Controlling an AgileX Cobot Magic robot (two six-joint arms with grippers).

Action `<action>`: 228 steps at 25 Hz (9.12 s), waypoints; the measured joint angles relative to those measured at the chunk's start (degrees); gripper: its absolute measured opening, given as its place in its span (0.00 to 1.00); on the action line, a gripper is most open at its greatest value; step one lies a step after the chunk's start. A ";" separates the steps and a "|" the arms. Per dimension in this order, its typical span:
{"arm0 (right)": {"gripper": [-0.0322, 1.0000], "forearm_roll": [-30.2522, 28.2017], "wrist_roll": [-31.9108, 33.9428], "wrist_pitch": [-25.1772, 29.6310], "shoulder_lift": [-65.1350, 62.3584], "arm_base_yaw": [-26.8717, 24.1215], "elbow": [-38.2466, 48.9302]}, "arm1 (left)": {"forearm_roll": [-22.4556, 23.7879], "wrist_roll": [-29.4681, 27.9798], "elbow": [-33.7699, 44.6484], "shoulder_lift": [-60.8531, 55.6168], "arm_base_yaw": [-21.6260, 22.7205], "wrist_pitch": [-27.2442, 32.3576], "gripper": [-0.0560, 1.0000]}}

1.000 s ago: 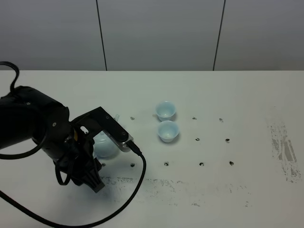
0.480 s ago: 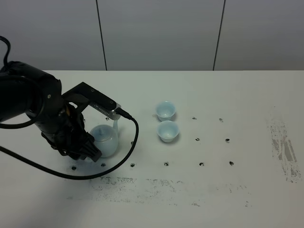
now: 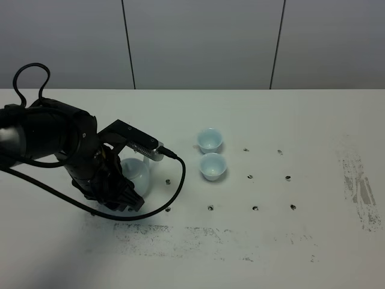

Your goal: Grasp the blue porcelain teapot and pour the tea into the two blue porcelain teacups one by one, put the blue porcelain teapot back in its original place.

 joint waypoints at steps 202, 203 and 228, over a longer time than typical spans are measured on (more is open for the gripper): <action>0.25 0.27 0.00 0.00 0.00 0.00 0.00 | 44.71 60.96 -51.55 28.19 -11.43 11.77 0.17; 0.25 0.27 0.00 0.00 0.00 0.00 0.00 | 44.93 60.96 -51.55 28.19 -11.43 11.77 0.17; 0.25 0.27 0.00 0.00 0.00 0.00 0.00 | 42.28 61.06 -51.55 28.19 -11.48 11.82 0.17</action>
